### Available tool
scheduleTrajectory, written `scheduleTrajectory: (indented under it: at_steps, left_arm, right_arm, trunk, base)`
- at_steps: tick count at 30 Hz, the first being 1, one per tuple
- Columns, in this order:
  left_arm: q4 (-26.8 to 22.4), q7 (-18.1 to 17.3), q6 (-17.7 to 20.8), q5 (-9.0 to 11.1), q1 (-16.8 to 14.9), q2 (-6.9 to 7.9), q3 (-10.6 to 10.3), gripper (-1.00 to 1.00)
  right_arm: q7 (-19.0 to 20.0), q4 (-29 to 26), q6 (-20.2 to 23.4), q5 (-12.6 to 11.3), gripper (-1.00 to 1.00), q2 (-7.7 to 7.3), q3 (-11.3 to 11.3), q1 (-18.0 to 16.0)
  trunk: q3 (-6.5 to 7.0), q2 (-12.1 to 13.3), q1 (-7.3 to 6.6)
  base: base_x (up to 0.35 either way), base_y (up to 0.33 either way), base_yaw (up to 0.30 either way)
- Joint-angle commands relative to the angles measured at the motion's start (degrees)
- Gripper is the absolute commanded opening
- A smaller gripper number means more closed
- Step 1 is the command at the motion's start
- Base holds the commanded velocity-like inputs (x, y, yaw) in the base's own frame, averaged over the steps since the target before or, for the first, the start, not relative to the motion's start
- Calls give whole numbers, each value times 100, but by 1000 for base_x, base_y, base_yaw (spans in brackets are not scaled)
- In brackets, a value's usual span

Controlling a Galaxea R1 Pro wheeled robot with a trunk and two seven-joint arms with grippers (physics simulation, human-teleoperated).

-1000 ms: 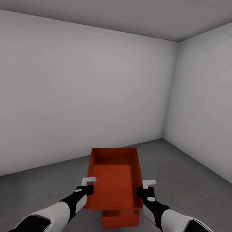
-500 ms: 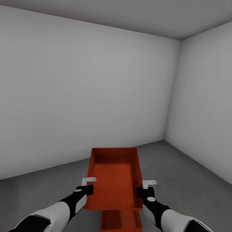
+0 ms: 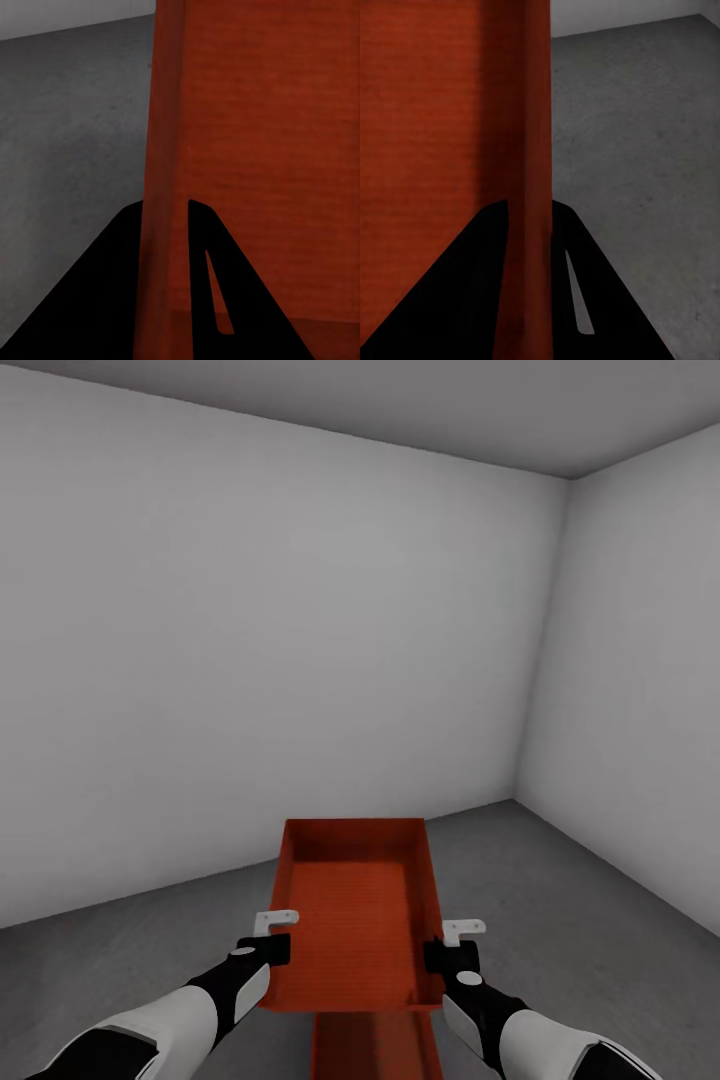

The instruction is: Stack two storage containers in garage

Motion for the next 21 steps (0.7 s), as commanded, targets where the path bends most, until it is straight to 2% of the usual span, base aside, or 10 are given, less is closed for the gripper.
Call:
scheduleTrajectory:
  at_steps: [1, 12, 21]
  left_arm:
    - [-15, 463, -185, -18, -13, 75, 397, -100]
    - [-15, 463, -187, -18, -13, 72, 397, -100]
    - [-15, 465, -187, -18, -13, 72, 397, -100]
  right_arm:
    - [71, -1, 14, -65, -100, -1, 118, 0]
    - [73, -1, 14, -65, -100, -1, 117, -3]
    - [78, -1, 11, -65, -100, -1, 115, -1]
  trunk:
    - [-9, -8, 1]
    - [-12, -8, 1]
    - [-77, -8, 1]
  base:
    - [11, 0, 0]
    - [2, 0, 1]
    - [0, 0, 70]
